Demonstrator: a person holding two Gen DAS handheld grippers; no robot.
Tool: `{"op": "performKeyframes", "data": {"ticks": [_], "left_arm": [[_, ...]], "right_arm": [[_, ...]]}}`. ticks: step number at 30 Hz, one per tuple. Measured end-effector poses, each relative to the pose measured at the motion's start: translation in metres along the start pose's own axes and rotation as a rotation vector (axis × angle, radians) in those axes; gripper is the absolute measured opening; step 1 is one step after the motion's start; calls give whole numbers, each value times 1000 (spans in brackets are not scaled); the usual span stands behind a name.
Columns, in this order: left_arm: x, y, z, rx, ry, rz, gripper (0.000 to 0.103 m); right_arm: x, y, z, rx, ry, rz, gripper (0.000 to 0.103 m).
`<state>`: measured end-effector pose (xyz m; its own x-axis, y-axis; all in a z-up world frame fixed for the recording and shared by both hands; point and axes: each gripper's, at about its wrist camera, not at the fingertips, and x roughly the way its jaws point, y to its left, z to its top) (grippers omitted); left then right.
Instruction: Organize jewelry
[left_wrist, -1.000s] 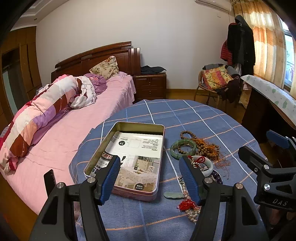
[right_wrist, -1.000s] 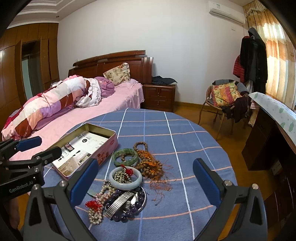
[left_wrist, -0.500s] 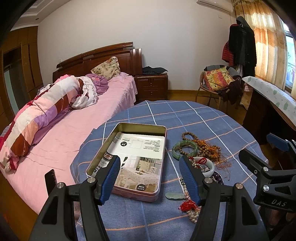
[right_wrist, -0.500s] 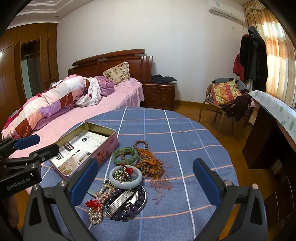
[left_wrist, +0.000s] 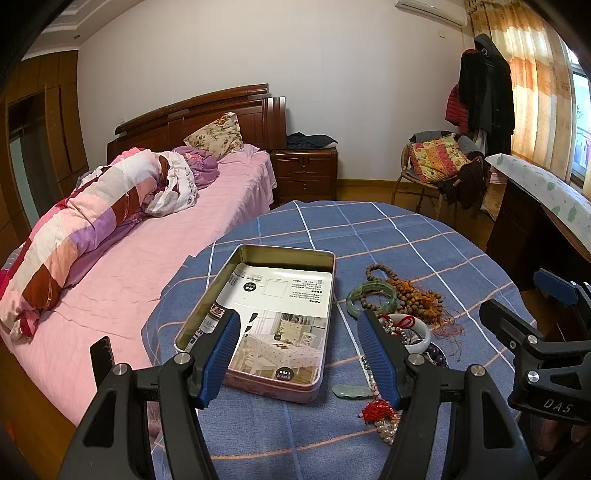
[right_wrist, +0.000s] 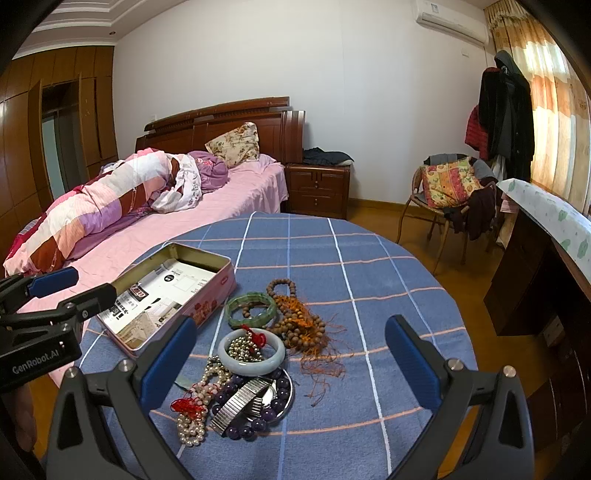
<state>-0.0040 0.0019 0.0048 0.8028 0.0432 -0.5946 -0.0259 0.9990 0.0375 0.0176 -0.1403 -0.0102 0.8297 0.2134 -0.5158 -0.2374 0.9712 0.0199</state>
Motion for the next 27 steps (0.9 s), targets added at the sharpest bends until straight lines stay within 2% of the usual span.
{"op": "performKeyframes", "data": {"ticks": [27], "left_arm": [[4,2,-4,-7,12,3,66]], "right_arm": [[4,-7,-3,9,26,5,103]]}}
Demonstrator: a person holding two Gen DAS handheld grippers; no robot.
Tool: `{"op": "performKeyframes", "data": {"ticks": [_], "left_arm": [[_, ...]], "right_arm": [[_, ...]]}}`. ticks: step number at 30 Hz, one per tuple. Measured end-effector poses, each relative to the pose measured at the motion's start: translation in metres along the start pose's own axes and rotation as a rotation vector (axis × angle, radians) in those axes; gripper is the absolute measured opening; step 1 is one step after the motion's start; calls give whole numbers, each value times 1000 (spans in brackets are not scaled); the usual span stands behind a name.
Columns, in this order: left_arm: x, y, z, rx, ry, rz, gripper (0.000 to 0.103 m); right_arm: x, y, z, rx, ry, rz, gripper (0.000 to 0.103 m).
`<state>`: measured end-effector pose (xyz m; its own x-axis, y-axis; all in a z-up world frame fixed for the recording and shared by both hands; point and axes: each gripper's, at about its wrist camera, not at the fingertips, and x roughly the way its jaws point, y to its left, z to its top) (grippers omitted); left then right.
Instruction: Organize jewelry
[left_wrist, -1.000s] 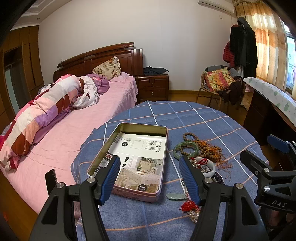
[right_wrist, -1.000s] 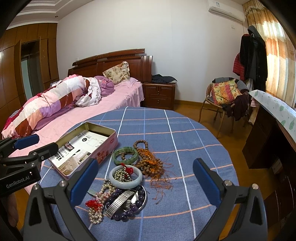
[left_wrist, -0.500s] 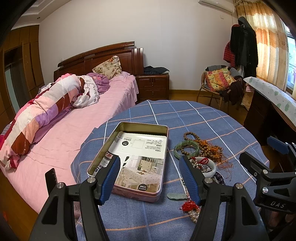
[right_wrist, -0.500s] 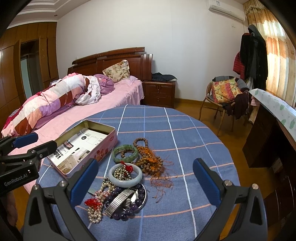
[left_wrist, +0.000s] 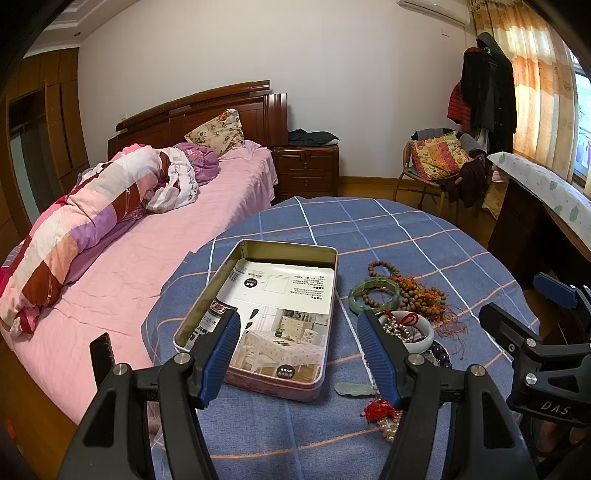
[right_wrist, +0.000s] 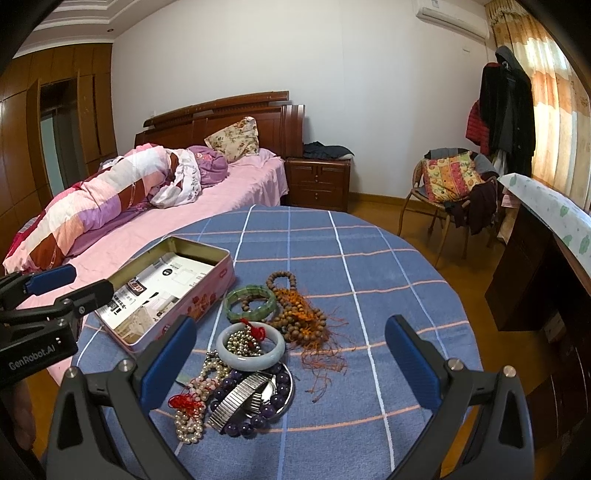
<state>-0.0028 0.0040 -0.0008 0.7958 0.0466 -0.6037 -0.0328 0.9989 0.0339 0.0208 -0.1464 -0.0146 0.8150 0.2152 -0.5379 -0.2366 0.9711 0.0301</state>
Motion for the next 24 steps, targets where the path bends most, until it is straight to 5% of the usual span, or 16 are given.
{"op": "performKeyframes", "data": {"ticks": [13,24], "left_arm": [[9,2,-3,-9,21,3,66],[46,-31,-17,61,100,-66,66]], "right_arm": [[8,-5,-1,-3,29,1,103],[32,-63,-17,57,105,-49,103]]}}
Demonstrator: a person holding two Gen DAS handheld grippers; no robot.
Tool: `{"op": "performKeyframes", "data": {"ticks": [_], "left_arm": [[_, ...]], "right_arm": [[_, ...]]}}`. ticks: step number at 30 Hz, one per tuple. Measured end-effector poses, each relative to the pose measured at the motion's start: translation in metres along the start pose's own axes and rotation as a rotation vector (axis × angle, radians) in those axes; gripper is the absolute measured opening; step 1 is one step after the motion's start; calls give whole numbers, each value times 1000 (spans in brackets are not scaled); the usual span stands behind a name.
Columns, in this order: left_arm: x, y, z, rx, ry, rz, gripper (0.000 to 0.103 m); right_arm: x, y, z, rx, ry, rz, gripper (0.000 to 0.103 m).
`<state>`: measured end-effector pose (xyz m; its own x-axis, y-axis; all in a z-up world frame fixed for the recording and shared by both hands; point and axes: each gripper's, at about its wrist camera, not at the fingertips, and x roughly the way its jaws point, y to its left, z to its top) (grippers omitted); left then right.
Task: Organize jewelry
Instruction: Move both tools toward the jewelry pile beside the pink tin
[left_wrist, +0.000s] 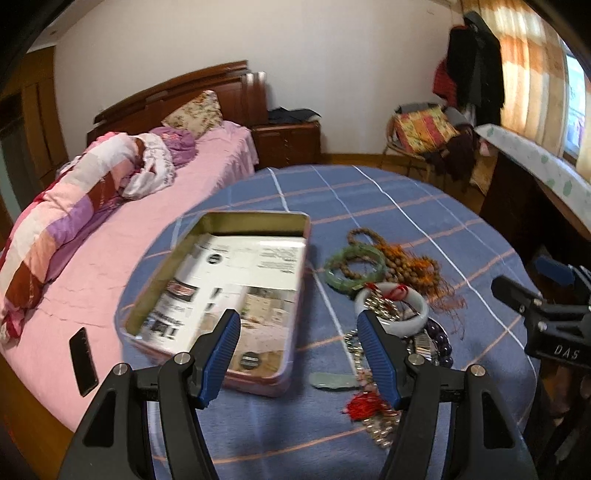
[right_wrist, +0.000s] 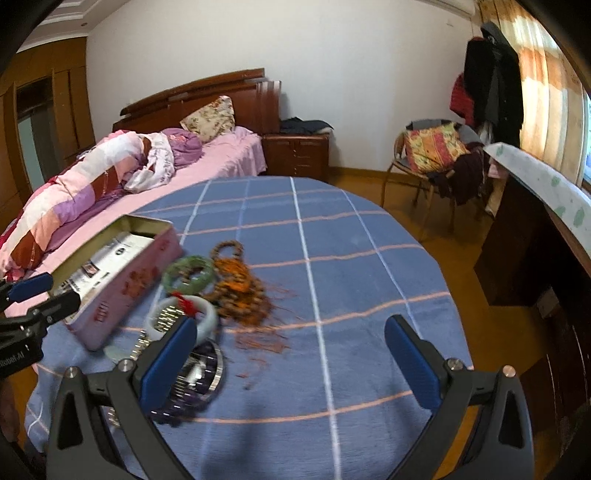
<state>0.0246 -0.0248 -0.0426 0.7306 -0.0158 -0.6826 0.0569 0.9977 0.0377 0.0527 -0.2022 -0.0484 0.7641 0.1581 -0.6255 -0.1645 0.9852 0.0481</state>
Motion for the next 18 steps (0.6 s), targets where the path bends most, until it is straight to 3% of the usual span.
{"op": "performKeyframes", "data": {"ticks": [6,10,12,14,18], "left_arm": [[20,-31,11,68,13,-41,66],[43,-40,13,61,71,-71,66],[53,-43,11,58,102,-65,60],[62,-42,11,45,137,-79,41],[61,-41,9,25,145,-89,37]], "right_arm": [[3,-10,-3,18,7,-4,103],[2,-13,-5,13,-2,-9,103],[2,-14,-5,11,-6,-11,103],[3,-13,-5,7,-8,-10,103],[5,-11,-8,2,-7,-4,103]]}}
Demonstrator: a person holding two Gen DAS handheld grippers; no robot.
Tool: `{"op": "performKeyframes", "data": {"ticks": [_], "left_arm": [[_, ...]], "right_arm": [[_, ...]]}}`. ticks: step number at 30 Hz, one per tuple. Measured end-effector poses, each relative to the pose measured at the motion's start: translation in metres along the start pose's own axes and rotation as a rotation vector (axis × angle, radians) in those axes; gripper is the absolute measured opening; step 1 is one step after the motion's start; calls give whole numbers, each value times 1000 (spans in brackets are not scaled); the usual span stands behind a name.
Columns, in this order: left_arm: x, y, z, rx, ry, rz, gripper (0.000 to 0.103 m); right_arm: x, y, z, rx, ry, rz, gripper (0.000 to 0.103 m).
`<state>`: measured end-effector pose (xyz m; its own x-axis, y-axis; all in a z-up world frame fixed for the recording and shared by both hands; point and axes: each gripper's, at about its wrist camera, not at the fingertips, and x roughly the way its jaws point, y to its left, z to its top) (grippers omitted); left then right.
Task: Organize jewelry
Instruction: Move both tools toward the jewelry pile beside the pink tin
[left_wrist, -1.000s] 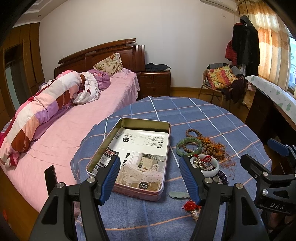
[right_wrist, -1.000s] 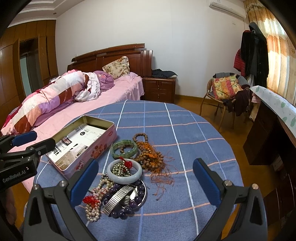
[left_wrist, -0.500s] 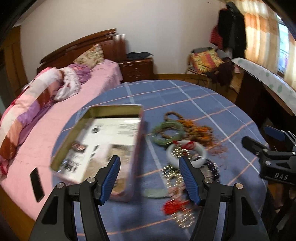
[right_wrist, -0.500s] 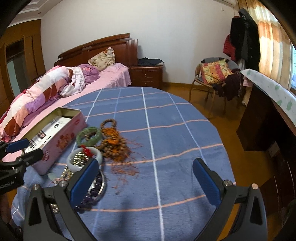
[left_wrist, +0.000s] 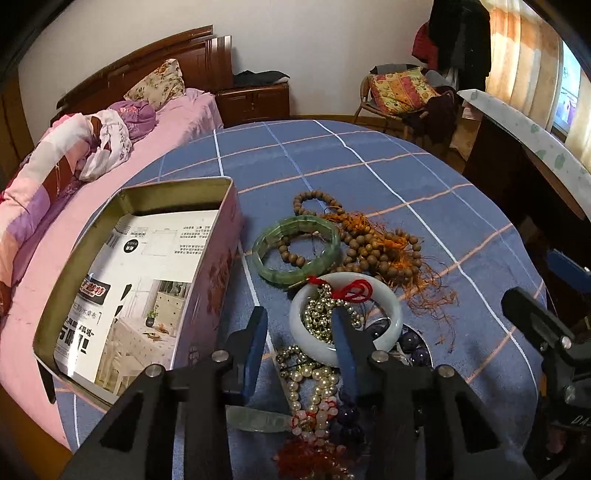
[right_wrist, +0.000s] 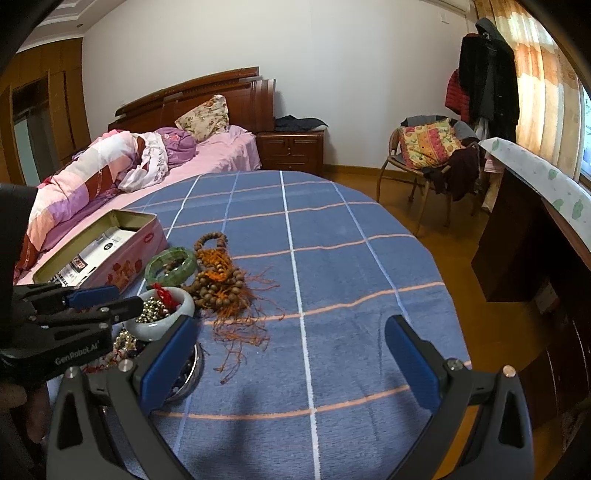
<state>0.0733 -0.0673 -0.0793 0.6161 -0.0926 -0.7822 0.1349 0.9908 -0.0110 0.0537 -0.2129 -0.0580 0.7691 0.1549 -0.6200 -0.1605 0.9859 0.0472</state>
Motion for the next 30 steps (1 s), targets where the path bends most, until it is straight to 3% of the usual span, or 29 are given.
{"op": "performKeyframes", "data": {"ticks": [9,17,24,27,28,30], "left_arm": [[9,-2,3,-36,56,-74,36],[0,0,1,7,17,-79,0],[-4,1,-3,11,8,-93,0],[-5,5,-1,-9,22,-86,0],[-5,6,-1,-12,25,-77,2],[-6,7,-1,-23,31,-81,15]], "right_arm": [[-1,5,-3,-14,2,3,103],[2,4,-5,-6,8,3,103],[3,6,-7,-13,14,9,103],[8,10,-5,-40,45,54,103],[8,11,-4,-52,40,42,103],[8,10,-4,-52,30,21,103]]}}
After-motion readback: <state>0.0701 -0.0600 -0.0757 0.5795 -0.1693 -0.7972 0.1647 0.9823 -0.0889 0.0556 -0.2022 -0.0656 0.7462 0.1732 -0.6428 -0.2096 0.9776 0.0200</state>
